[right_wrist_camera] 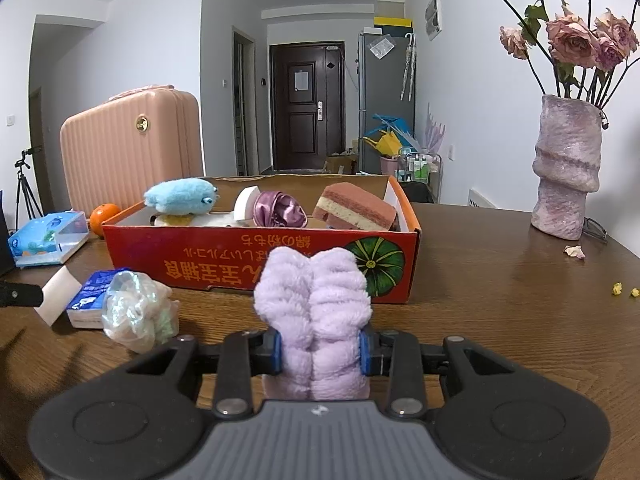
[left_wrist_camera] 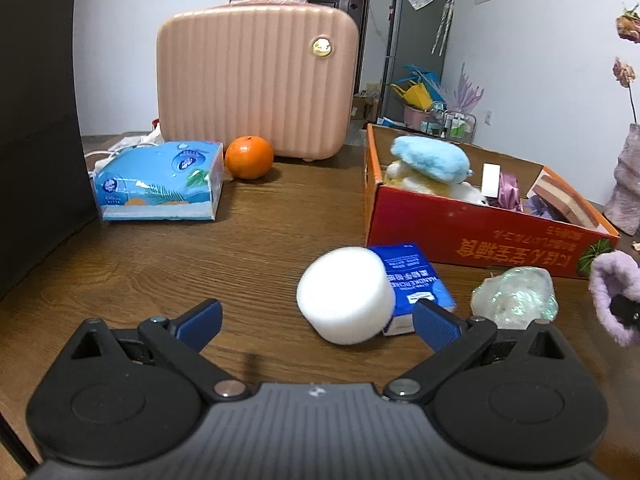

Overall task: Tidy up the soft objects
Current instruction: 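Close the left gripper around the white foam cylinder and lift it, then carry the foam cylinder and lavender hair band over the box with both grippers, then open both grippers to drop the cylinder and hair band into the box, then withdraw both grippers from the box back toward the table items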

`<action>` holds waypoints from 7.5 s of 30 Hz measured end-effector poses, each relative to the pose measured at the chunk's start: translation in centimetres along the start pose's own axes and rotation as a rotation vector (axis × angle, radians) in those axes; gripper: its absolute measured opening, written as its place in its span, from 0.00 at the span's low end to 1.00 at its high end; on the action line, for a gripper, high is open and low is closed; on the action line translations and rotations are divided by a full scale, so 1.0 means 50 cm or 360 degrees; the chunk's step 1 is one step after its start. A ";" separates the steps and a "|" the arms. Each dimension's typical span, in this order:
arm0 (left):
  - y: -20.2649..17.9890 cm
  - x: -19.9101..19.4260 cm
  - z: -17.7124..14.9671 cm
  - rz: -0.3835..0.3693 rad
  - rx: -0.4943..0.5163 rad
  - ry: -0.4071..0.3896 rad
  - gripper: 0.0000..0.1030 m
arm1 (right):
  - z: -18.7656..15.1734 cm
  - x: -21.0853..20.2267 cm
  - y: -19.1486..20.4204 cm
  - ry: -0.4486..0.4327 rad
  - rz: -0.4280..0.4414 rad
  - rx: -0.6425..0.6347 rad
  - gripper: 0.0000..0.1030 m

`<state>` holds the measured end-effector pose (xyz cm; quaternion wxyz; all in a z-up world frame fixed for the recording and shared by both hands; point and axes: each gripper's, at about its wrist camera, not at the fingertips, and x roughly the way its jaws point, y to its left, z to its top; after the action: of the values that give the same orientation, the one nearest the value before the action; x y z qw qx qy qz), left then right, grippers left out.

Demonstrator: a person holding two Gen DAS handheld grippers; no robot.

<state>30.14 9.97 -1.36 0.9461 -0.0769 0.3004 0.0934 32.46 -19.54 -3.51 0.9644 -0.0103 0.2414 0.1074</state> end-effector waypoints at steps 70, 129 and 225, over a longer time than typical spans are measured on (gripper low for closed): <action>-0.032 -0.021 0.046 -0.0270 0.0098 -0.0222 0.57 | 0.003 0.001 0.008 -0.0019 -0.0021 -0.0024 0.32; -0.214 0.036 0.195 -0.0348 0.0050 -0.0527 0.57 | 0.174 0.112 0.055 -0.0356 -0.0001 0.0068 0.32; -0.186 0.148 0.246 -0.0039 0.0155 -0.0527 1.00 | 0.199 0.236 0.052 -0.0290 -0.0115 -0.0083 1.00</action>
<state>44.96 4.39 5.08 0.9863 -0.0180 0.1435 0.0787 46.69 -13.92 -0.17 0.9850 -0.0343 0.1494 0.0792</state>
